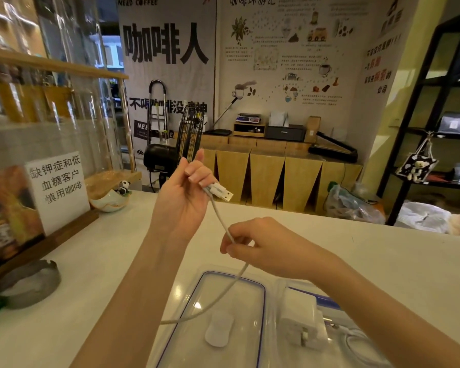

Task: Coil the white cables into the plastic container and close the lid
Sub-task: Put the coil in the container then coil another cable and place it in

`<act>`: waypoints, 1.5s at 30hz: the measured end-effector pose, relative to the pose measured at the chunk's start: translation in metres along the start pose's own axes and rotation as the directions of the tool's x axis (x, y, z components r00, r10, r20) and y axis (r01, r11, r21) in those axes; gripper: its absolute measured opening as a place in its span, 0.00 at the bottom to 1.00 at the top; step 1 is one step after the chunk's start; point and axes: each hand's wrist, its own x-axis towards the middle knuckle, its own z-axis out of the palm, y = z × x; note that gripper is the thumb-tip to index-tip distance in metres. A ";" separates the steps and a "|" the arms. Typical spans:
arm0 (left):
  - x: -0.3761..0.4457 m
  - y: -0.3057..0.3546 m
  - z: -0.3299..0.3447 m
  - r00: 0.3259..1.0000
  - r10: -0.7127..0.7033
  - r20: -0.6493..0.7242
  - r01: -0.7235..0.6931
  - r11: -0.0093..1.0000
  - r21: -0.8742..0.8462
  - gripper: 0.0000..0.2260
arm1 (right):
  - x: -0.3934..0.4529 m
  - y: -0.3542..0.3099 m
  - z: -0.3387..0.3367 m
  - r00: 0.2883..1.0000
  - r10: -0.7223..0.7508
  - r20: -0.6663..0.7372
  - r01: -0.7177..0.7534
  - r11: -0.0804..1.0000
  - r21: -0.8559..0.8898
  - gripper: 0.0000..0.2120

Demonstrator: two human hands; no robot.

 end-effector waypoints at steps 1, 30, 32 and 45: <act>0.001 0.000 0.000 0.999 0.042 -0.026 -0.039 0.995 0.090 0.15 | -0.002 0.000 0.001 1.000 -0.004 -0.002 0.004 1.000 0.009 0.09; -0.017 0.032 0.001 0.423 -0.801 0.424 0.263 0.556 0.789 0.21 | -0.026 -0.009 -0.068 0.905 -0.283 0.318 0.054 0.817 0.574 0.10; -0.014 0.037 -0.001 0.443 -0.734 0.515 0.472 0.679 0.562 0.19 | -0.025 -0.004 -0.070 0.891 -0.336 0.304 0.049 0.739 0.672 0.11; -0.017 0.015 0.026 0.782 -0.475 0.404 0.458 0.877 0.147 0.13 | 0.001 0.004 -0.032 0.963 0.066 -0.261 0.103 0.805 0.584 0.10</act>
